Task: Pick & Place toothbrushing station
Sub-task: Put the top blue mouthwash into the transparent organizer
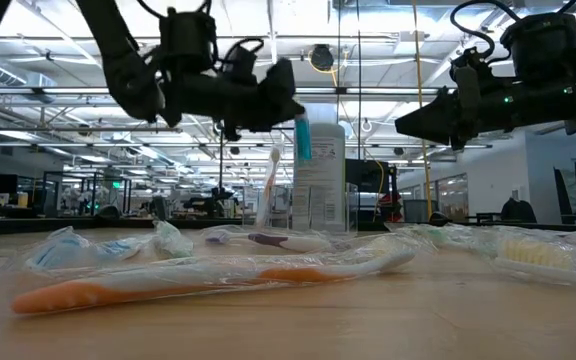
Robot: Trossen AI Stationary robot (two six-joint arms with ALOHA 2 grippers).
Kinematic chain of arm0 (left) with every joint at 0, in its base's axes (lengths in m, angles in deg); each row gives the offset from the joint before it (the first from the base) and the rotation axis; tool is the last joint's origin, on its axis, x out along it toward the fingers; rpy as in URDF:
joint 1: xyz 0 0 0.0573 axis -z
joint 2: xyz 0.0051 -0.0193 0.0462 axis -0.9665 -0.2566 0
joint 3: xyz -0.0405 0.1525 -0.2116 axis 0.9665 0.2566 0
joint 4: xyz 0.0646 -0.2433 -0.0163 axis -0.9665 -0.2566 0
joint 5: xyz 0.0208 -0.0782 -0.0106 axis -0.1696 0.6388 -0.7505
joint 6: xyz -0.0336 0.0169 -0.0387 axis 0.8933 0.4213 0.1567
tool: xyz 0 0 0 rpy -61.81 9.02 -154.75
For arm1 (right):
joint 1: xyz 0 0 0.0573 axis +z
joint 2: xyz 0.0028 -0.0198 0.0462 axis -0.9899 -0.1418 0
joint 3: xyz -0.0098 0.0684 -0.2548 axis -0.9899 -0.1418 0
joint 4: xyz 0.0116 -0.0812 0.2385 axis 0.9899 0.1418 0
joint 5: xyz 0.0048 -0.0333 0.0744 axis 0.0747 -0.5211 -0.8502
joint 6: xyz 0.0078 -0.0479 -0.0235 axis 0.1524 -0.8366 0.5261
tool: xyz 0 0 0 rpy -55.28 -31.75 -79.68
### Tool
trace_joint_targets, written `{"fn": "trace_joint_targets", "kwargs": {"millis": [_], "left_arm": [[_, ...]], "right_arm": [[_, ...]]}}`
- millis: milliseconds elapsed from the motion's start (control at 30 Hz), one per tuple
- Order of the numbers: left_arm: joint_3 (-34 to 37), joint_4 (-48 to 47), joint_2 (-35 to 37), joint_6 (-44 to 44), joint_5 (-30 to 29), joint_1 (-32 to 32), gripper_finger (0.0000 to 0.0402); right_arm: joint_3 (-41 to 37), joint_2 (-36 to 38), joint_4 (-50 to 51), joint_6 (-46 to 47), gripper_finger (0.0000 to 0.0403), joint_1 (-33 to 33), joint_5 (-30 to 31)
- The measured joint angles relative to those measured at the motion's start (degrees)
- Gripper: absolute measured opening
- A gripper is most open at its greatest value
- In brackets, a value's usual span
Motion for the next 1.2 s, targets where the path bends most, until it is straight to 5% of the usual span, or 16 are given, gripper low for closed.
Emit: {"fn": "trace_joint_targets", "kwargs": {"millis": [233, 700, 1200], "left_arm": [[-1.22, 6.94, -10.42, 1.09, -9.85, 1.09, 0.0088], [-1.26, 3.35, -11.89, -5.04, -10.94, 3.18, 0.0088], [-1.26, -0.69, -11.89, -1.56, -12.06, 2.22, 0.0088]], "right_arm": [[0.00, -0.02, -0.37, -0.21, 0.0114, 0.00, 0.10], [0.00, 0.00, -0.39, -1.25, 0.0114, 0.00, 0.12], [0.00, 0.00, -0.39, -1.39, 0.0114, -0.02, 0.12]]}}
